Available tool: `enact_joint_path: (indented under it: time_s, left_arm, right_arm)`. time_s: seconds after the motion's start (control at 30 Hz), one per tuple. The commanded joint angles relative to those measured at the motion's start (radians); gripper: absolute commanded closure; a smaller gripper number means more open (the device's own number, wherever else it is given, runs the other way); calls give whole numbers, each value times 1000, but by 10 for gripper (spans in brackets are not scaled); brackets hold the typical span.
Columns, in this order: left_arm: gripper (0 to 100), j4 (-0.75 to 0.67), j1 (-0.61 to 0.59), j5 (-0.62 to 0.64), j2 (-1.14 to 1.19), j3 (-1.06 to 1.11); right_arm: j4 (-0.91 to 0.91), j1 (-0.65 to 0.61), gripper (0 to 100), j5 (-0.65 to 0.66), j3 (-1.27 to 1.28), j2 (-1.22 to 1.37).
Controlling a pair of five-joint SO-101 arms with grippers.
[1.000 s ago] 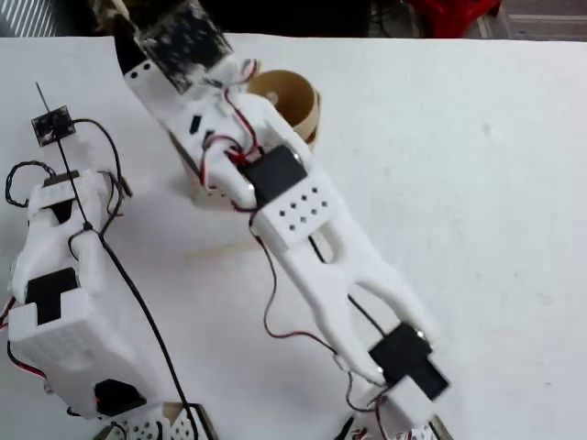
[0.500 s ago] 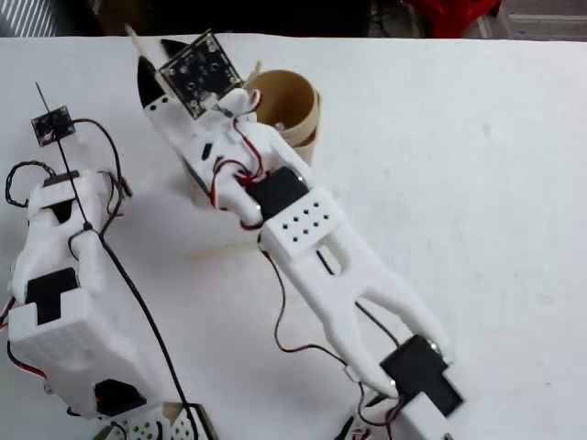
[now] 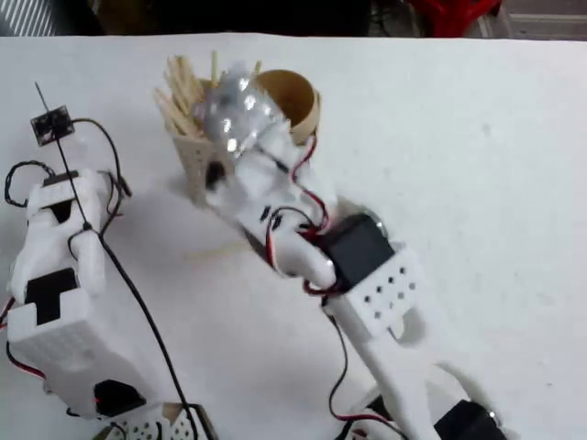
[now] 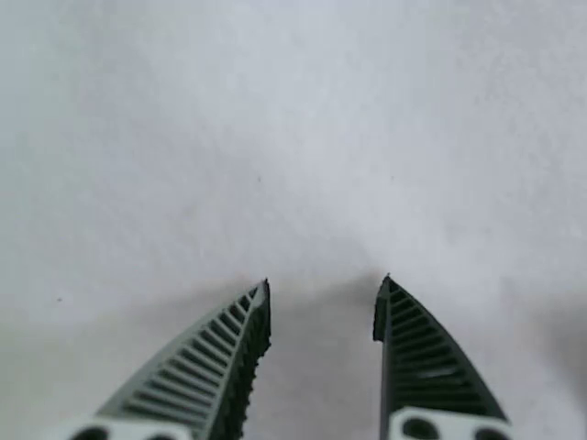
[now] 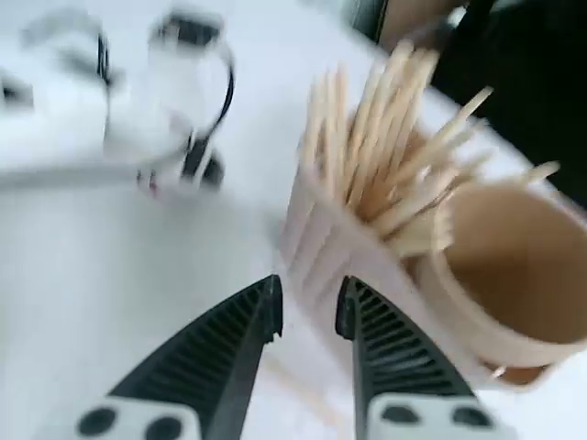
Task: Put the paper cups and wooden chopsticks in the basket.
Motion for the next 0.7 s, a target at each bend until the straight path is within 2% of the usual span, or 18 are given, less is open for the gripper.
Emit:
enact_joint_path:
  time_s: [0.0, 0.1, 0.3, 0.5, 0.67]
  left_arm:
    - [797, -17, 10, -8, -7, -17]
    - [797, -17, 10, -8, -7, -17]
    - [797, -17, 10, -8, -7, -17]
    - [797, -17, 10, -8, -7, -17]
    - [797, -17, 10, -8, -7, -17]
  right_arm:
    - [47, -65, 896, 281, 153, -16]
    - [18, -119, 896, 470, 304, 45]
    - [-228, -81, 888, 615, 453, 257]
    - [-410, -16, 803, 649, 453, 478]
    - [-473, -16, 800, 651, 450, 590]
